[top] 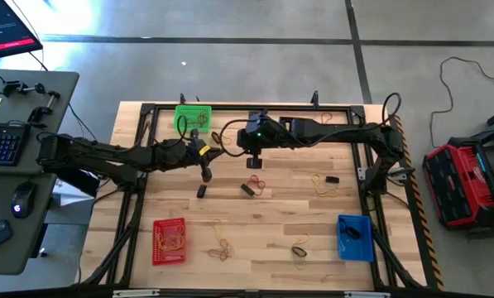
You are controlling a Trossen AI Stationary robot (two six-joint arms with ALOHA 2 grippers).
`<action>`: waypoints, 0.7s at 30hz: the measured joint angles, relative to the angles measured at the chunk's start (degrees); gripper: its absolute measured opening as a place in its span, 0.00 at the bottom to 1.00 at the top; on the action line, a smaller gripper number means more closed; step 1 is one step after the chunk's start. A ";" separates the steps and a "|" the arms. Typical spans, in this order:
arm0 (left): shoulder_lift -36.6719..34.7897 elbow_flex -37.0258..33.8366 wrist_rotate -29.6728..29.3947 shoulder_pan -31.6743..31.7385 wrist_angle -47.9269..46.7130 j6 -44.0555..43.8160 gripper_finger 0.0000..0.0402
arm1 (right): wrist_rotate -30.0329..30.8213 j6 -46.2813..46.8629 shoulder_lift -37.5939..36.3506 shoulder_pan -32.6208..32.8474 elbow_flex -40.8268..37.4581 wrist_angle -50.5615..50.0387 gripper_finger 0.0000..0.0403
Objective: Sort rubber bands into baskets
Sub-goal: Put the yellow rubber band into the red bin
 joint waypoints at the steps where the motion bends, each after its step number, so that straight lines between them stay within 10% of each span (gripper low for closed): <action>1: -0.81 0.00 0.20 -0.26 -0.45 0.18 0.00 | -0.71 -0.40 0.00 -0.14 -0.47 0.90 0.23; 6: -6.07 0.02 1.26 -2.37 -5.32 0.50 0.00 | -6.55 -1.88 -0.67 -1.23 -7.29 9.84 0.03; 21: -13.02 9.24 5.49 -11.53 -32.23 -3.48 0.00 | -14.82 4.12 -1.92 0.09 -27.23 36.02 0.00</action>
